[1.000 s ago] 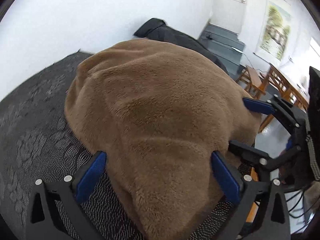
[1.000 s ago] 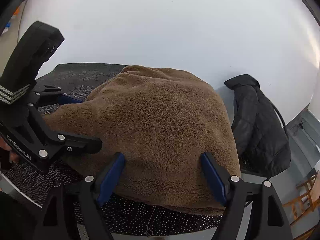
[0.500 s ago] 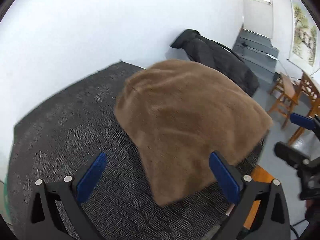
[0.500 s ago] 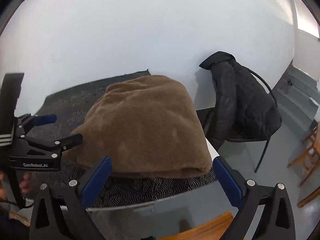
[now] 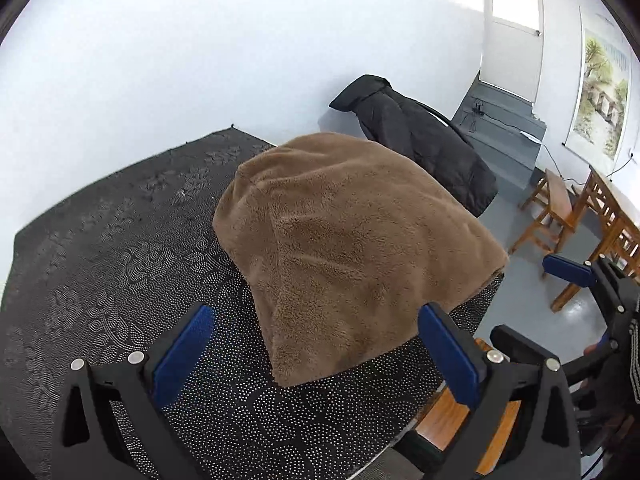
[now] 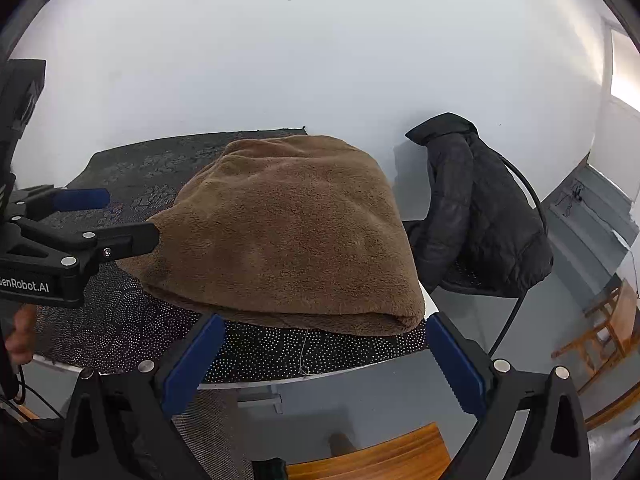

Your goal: Fold clothes

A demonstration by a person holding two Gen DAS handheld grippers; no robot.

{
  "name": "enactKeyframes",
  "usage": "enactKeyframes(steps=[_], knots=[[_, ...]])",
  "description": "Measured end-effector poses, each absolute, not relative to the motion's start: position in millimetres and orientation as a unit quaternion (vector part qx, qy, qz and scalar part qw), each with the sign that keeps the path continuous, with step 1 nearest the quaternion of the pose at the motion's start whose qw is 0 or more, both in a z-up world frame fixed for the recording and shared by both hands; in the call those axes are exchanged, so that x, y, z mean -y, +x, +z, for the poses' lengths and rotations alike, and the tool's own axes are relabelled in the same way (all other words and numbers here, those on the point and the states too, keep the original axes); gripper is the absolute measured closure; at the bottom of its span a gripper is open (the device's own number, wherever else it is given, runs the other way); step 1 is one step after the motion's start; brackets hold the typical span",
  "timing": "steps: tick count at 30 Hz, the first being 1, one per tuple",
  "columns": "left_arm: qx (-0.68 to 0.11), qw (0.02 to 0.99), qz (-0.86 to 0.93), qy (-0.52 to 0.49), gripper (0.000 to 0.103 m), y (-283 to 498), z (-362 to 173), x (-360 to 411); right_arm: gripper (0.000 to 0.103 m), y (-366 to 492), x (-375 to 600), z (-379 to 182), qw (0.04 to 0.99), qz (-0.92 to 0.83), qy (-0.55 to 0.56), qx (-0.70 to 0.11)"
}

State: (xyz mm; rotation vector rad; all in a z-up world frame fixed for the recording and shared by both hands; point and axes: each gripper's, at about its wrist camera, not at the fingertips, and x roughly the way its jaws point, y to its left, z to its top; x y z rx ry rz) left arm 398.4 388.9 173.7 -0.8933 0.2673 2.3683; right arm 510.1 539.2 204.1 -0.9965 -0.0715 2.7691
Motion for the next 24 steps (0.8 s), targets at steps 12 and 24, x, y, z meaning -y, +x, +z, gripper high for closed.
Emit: enactKeyframes(steps=[12, 24], knots=[[-0.131, 0.294, 0.892, -0.317, 0.000, 411.6, 179.3, -402.4, 0.001, 516.2, -547.4, 208.6, 0.107, 0.939, -0.327, 0.013], [-0.123, 0.294, 0.889, -0.330, 0.000, 409.3, 177.0, -405.6, 0.001, 512.6, -547.5, 212.7, 0.108, 0.943, -0.315, 0.014]])
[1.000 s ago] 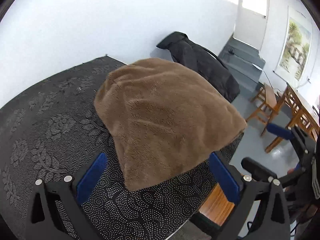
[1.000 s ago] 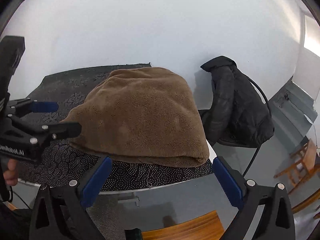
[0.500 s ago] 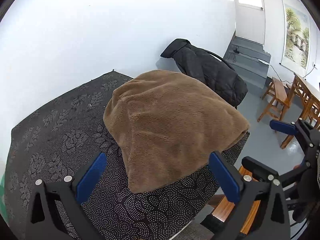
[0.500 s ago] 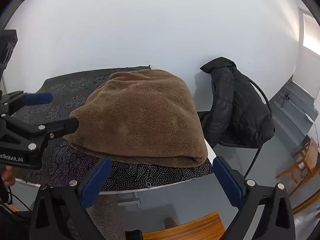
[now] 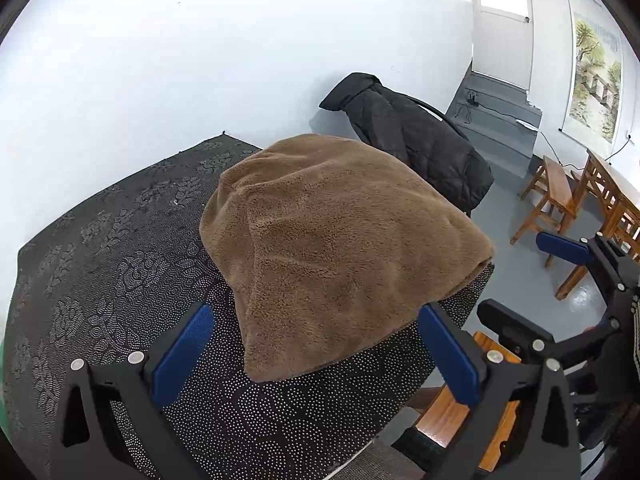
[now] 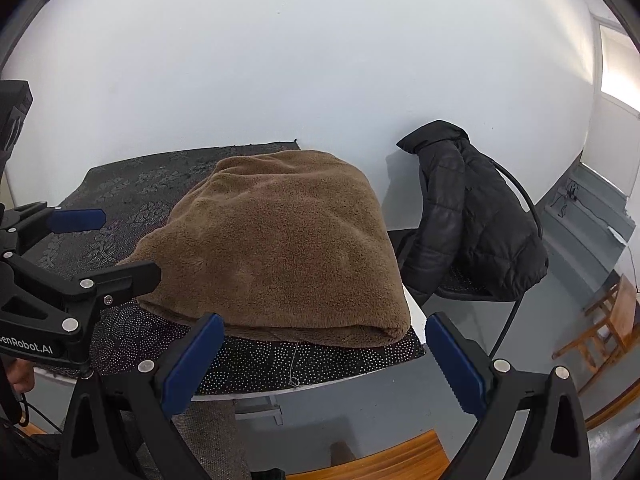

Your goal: Fold clothes

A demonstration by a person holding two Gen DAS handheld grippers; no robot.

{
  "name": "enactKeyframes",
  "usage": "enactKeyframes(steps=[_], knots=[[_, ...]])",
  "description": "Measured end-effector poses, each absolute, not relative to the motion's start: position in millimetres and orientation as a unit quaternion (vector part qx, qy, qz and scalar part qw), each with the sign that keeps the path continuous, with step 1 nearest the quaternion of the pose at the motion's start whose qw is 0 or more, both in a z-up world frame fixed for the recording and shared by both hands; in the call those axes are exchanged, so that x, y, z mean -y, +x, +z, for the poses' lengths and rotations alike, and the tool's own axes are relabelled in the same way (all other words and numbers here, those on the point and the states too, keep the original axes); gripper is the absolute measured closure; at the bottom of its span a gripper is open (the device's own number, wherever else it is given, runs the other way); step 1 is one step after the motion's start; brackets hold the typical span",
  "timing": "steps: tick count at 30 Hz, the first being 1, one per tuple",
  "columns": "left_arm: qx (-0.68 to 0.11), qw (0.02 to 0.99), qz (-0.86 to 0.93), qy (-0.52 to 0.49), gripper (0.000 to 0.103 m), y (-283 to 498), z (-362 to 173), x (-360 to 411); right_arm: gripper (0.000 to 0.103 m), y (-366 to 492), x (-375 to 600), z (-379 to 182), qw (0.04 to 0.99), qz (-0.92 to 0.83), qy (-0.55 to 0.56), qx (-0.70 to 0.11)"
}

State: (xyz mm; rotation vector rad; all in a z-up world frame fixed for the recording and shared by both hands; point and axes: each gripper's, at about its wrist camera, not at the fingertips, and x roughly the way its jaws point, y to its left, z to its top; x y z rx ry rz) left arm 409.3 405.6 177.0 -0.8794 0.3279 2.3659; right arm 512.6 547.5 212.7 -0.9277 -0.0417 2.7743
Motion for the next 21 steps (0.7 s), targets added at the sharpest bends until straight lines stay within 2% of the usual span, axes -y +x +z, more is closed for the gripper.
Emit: enactKeyframes(steps=[21], knots=[[-0.130, 0.269, 0.893, -0.337, 0.000, 399.4, 164.3, -405.3, 0.001, 497.1, -549.7, 199.1, 0.105, 0.938, -0.330, 0.007]])
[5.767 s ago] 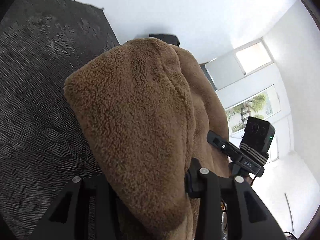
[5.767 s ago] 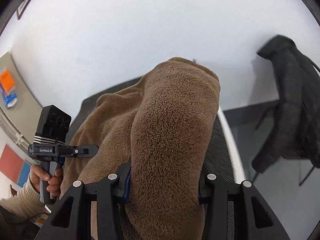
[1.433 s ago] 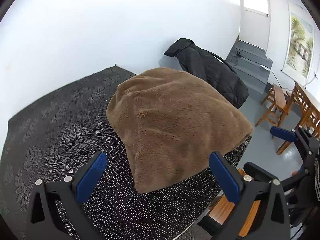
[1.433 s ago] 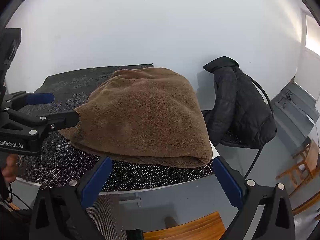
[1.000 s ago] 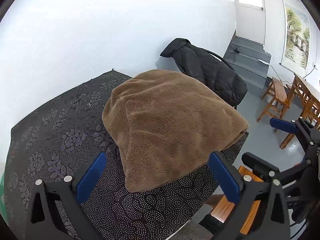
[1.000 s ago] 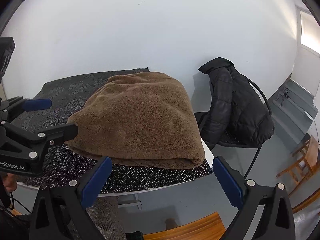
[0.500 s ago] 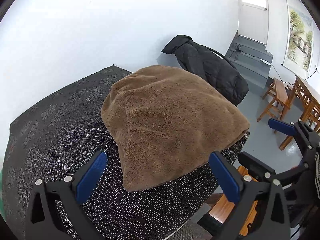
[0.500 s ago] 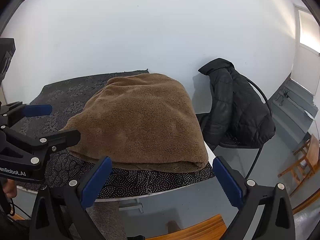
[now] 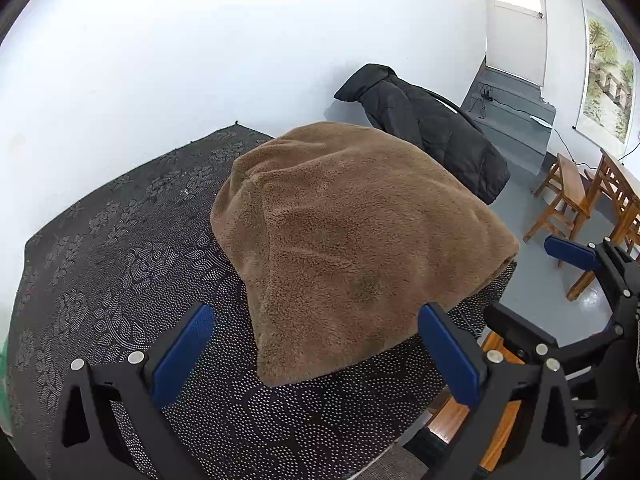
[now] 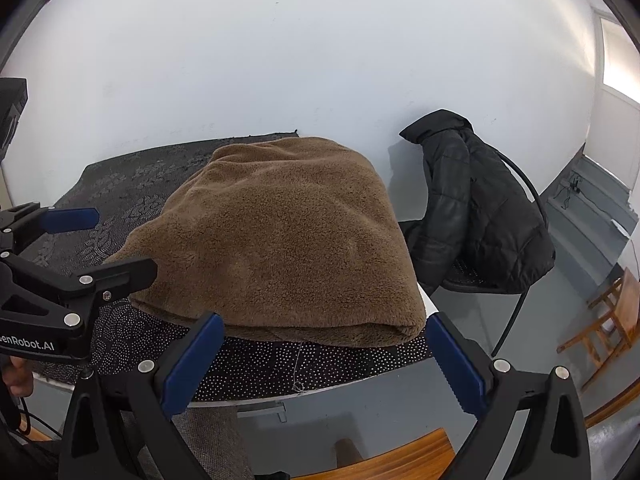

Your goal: Fold clothes

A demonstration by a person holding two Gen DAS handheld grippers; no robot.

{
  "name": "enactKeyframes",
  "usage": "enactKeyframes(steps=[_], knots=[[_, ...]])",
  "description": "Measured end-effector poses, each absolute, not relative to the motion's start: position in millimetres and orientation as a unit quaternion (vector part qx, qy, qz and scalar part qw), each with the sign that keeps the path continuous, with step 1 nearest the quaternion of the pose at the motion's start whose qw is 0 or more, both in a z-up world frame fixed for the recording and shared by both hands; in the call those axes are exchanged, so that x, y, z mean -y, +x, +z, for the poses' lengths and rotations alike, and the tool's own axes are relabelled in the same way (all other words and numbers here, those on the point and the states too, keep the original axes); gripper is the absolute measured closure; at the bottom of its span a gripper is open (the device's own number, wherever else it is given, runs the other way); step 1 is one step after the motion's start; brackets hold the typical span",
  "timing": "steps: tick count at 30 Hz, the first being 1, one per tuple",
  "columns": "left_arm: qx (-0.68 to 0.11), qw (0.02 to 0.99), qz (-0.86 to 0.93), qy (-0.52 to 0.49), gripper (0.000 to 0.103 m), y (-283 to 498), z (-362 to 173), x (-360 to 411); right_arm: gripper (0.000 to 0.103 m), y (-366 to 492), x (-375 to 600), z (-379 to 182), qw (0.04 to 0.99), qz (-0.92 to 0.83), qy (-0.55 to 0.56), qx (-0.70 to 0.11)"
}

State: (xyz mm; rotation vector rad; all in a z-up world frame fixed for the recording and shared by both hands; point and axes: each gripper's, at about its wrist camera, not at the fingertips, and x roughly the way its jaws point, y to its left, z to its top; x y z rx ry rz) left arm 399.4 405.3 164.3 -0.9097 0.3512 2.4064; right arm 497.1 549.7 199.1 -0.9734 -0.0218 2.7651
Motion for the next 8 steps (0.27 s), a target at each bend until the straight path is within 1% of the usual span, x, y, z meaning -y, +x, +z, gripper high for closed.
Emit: enactKeyframes(steps=[8], knots=[[-0.124, 0.271, 0.893, -0.338, 0.000, 390.7, 163.1, -397.3, 0.001, 491.3, -545.0, 198.7, 0.109, 0.936, -0.334, 0.012]])
